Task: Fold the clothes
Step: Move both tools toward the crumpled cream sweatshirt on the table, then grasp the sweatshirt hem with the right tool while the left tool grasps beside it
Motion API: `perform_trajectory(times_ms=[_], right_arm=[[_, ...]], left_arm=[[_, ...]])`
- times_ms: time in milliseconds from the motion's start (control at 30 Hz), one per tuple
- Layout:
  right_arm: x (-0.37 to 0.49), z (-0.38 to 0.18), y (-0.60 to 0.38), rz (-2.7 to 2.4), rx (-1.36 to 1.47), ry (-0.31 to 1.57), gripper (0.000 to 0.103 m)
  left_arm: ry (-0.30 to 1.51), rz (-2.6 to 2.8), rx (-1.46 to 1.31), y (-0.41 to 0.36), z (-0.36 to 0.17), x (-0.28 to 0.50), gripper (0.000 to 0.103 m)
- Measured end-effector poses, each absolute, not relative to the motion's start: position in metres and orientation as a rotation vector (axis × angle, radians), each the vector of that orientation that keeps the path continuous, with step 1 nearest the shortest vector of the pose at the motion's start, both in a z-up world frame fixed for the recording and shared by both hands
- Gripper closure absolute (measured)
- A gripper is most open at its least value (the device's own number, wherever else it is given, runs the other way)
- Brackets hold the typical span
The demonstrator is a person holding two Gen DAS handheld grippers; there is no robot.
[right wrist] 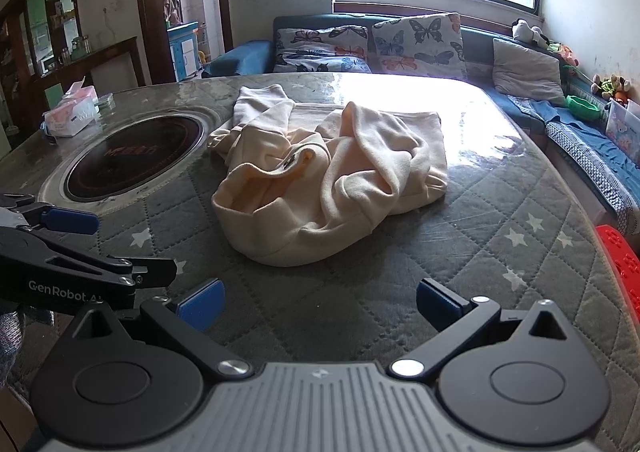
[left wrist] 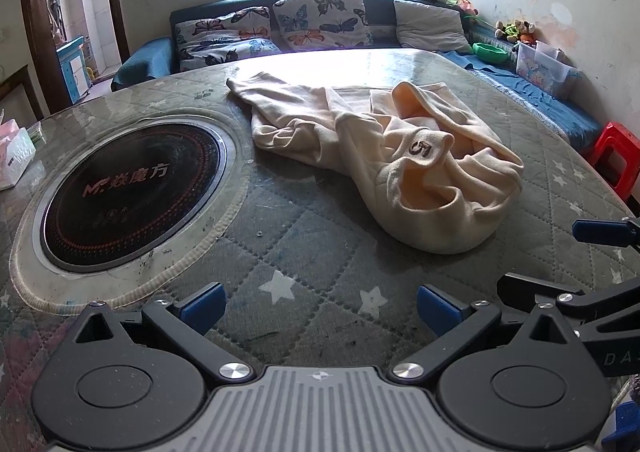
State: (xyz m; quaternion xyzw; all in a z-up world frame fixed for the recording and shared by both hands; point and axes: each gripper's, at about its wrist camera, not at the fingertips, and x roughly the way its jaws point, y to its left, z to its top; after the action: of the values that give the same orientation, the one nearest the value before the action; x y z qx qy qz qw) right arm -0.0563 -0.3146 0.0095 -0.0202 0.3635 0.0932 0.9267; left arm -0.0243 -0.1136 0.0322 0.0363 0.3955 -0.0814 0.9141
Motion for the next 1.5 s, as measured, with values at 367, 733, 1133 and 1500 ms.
perform_trajectory(times_ms=[367,733,1133,1500], right_arm=[[-0.046,0.013,-0.316,0.201,-0.061,0.739,0.0],[-0.025,0.022,-0.319,0.214,-0.1,0.72,0.0],[0.02,0.037,-0.328,0.212,-0.102,0.694,0.013],[0.086,0.043,-0.337,0.222,-0.112,0.706,0.032]], left_arm=[[0.813,-0.166,0.079,-0.113,0.034,-0.011,0.0],[0.745,-0.156,0.077,-0.111,0.051,0.012,0.001],[0.673,-0.214,0.057,-0.119,0.07,0.068,0.027],[0.761,-0.248,0.035,-0.136,0.054,0.129,0.031]])
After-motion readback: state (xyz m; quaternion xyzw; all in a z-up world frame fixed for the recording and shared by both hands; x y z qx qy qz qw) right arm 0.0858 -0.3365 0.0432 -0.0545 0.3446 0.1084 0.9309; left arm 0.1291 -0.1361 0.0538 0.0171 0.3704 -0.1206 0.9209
